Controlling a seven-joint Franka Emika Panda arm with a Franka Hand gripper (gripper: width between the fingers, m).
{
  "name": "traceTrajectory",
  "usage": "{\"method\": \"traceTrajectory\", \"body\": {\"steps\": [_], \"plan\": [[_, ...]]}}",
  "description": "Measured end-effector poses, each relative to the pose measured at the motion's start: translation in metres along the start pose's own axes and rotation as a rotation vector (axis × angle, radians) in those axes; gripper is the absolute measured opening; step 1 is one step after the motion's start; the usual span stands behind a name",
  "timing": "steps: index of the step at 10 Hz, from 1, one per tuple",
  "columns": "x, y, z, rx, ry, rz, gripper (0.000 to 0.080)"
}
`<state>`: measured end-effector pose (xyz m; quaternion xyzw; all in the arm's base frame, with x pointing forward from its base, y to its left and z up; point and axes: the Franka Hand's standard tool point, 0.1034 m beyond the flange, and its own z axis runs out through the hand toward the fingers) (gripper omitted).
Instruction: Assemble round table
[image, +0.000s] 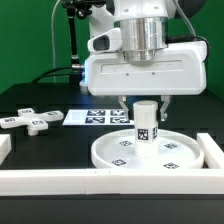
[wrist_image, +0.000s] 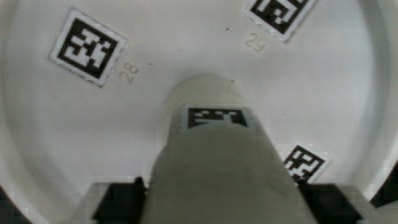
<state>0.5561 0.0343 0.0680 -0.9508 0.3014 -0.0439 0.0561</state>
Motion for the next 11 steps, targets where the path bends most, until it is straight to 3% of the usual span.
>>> {"method": "traceTrajectory", "body": {"steps": [4, 11], "plan": [[0.0005, 0.0005, -0.0013, 0.049, -0.023, 0.493, 0.0409], [-0.008, -0.0034, 0.002, 0.063, -0.102, 1.103, 0.0409]]}}
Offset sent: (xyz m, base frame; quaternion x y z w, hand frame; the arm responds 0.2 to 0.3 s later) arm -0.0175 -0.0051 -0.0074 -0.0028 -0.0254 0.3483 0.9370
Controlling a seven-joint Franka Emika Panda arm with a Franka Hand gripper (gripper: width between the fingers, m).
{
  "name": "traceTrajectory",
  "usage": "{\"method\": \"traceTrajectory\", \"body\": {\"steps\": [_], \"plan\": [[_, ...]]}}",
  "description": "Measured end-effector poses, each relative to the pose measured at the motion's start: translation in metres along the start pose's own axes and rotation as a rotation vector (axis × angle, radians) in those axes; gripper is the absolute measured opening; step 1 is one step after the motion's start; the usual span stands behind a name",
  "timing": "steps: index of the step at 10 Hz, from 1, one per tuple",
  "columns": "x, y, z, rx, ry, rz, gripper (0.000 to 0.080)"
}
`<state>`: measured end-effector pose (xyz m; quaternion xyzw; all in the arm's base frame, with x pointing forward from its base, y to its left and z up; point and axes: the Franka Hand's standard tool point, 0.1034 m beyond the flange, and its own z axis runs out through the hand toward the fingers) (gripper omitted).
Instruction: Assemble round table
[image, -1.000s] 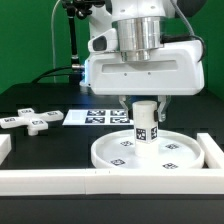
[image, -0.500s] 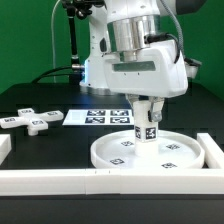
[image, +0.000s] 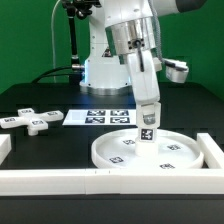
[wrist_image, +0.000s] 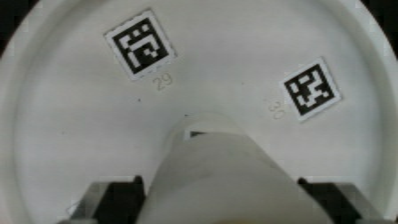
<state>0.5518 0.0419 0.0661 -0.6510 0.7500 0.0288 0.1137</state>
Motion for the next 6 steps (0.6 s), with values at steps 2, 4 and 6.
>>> {"method": "traceTrajectory", "body": {"steps": [2, 4, 6], "plan": [[0.0, 0.0003, 0.0001, 0.002, -0.007, 0.043, 0.0424], [-0.0034, 0.0013, -0.0009, -0.021, -0.009, -0.092, 0.0591], [-0.004, 0.0005, -0.0027, -0.021, -0.016, -0.199, 0.0645]]}}
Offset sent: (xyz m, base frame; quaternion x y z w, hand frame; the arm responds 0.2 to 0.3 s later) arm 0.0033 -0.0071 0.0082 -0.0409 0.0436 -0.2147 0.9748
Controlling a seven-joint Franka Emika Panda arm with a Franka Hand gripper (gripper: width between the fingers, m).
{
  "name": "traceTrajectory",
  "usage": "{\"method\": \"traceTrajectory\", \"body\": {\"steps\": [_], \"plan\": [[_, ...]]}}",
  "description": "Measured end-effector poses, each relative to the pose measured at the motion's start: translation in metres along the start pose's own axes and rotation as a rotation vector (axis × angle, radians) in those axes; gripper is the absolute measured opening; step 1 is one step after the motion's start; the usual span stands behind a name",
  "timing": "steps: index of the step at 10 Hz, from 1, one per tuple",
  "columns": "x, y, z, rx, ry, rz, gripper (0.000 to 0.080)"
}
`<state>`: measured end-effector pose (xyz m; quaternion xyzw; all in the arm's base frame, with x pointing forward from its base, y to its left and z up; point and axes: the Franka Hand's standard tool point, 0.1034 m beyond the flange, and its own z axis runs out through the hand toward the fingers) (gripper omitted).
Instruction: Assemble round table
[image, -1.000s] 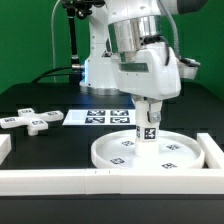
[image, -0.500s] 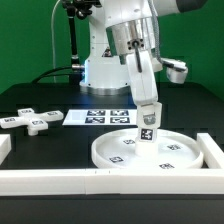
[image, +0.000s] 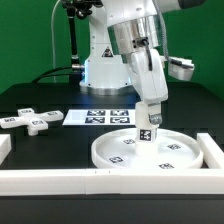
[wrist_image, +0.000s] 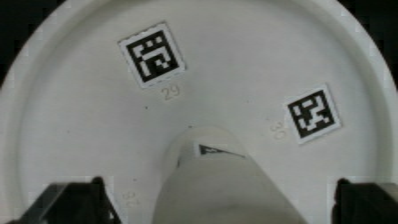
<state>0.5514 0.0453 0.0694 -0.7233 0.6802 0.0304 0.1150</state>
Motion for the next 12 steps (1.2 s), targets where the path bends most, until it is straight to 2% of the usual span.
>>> {"method": "traceTrajectory", "body": {"steps": [5, 7, 9, 12], "plan": [[0.0002, 0.0005, 0.0007, -0.002, 0.0, -0.388, 0.0649], [0.0056, -0.0007, -0.0009, -0.031, 0.034, -0.688, 0.0649], [0.0034, -0.0024, -0.0022, -0.061, 0.059, -0.945, 0.0649], [0.0014, -0.0028, -0.0019, -0.078, 0.062, -1.174, 0.0649]]}}
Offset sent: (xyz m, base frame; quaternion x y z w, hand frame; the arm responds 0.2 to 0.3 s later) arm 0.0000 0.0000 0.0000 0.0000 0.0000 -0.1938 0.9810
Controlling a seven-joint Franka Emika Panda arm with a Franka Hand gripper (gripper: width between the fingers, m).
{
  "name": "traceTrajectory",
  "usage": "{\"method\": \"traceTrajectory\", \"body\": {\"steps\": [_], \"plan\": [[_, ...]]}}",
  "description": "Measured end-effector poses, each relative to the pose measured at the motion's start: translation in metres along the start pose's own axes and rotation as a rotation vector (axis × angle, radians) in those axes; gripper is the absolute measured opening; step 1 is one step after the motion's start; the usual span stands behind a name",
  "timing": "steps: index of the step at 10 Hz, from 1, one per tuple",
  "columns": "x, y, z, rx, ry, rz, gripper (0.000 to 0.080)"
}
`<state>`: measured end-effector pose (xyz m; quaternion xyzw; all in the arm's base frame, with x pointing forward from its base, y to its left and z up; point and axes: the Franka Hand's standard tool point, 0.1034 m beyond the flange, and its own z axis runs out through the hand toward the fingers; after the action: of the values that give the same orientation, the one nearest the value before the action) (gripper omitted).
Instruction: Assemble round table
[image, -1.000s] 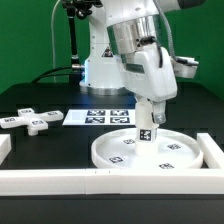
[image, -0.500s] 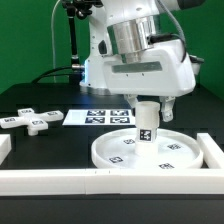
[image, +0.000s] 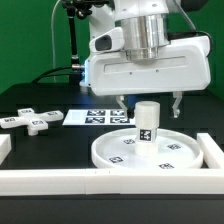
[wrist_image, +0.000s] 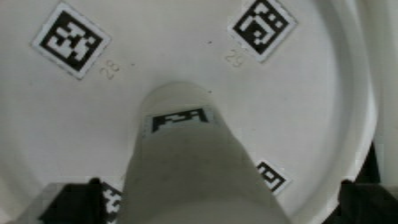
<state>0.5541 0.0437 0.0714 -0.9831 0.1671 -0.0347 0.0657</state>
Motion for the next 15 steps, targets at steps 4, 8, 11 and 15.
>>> {"method": "traceTrajectory", "body": {"steps": [4, 8, 11, 15], "plan": [[0.0005, 0.0003, -0.0003, -0.02, 0.001, -0.387, 0.0649], [-0.003, -0.0068, -0.0011, -0.058, -0.049, -0.816, 0.0649], [-0.0014, -0.0037, -0.001, -0.059, -0.052, -0.99, 0.0649], [-0.0007, -0.0031, -0.0005, -0.078, -0.074, -1.355, 0.0649]]}}
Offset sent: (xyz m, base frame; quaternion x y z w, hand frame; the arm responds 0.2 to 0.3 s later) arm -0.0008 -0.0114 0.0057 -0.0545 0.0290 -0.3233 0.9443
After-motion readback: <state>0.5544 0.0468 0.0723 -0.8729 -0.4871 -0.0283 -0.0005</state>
